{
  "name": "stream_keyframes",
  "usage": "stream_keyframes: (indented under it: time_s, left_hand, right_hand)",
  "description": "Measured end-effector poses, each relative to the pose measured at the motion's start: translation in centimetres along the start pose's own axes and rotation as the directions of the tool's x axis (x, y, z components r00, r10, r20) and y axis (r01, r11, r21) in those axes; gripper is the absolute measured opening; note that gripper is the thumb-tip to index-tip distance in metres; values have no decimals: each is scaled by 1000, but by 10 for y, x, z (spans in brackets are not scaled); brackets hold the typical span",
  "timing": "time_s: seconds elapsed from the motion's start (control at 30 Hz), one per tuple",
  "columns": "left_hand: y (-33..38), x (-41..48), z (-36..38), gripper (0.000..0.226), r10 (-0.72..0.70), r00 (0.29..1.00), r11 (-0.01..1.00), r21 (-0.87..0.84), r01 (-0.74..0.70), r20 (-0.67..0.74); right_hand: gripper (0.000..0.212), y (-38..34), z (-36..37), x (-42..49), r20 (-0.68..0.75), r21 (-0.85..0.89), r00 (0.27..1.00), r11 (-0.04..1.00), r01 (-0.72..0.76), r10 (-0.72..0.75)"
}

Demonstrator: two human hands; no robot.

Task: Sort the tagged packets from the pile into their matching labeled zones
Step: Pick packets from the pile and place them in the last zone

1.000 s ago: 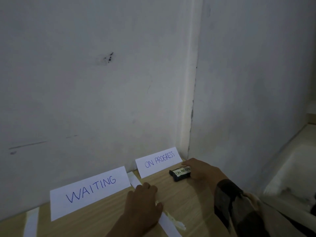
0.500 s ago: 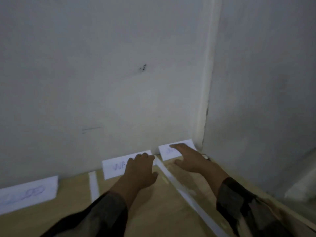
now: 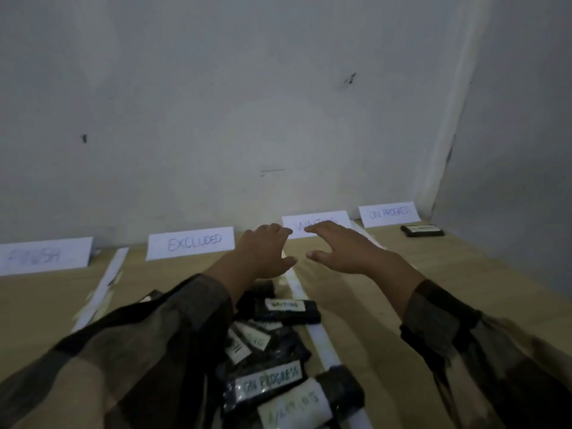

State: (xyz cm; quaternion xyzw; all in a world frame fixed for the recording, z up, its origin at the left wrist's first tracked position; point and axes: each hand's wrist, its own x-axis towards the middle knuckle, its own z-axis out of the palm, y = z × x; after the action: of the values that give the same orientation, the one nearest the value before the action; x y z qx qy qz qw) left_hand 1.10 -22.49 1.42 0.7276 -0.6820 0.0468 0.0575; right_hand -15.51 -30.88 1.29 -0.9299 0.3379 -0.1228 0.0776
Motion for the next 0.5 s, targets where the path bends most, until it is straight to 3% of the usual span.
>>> stream_keyframes:
  time_s: [0.27, 0.5]
  left_hand:
    - [-28, -69, -12, 65, 75, 988, 995, -77, -65, 138]
    - [-35, -117, -12, 50, 180, 965, 978, -137, -155, 190]
  right_hand:
    - [57, -49, 17, -34, 113, 29, 991, 997, 69, -72]
    - [52, -61, 34, -69, 230, 125, 966, 988, 93, -120]
